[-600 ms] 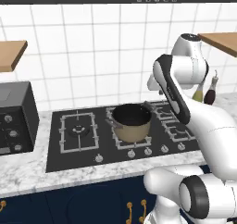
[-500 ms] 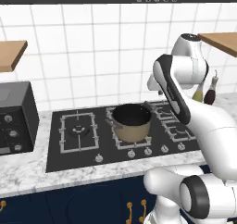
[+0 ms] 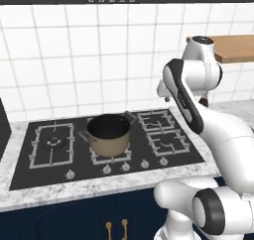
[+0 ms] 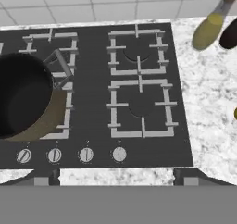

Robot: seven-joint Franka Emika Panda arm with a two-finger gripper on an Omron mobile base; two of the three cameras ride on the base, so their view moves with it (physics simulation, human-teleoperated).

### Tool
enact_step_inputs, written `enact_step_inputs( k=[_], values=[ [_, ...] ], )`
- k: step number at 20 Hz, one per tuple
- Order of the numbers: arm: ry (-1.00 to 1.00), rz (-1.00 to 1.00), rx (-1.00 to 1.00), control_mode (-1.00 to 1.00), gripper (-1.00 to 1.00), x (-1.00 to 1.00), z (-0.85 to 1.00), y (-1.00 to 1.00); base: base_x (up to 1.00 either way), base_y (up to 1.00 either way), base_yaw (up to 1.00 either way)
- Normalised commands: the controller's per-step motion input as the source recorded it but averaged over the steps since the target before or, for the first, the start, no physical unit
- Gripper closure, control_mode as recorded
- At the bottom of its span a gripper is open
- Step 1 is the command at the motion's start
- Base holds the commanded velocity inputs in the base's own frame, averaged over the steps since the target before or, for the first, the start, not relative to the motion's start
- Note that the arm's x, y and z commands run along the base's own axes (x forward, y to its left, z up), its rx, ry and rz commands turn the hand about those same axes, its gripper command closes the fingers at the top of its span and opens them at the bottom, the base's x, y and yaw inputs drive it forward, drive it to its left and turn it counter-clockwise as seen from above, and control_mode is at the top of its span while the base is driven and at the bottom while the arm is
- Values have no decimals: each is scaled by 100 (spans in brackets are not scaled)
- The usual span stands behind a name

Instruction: Put the lime and lemon in the pot. Retrieve the spatula and lightly stir the vegetables in the pot.

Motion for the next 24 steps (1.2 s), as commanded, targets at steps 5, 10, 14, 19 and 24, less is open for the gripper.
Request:
enact_step_inputs(
  k=[5,10,14,19,24],
  values=[
    [0,0,0,100,-100,0,0,0,1,-72,0],
    [0,0,0,100,-100,0,0,0,23,-43,0],
    [0,0,0,-100,-100,6,0,-12,8,-4,0],
    [0,0,0,-100,-100,-14,-30,-68,0,0,0],
    [2,0,-1,-100,-100,-42,-61,-81,0,0,0]
  ],
)
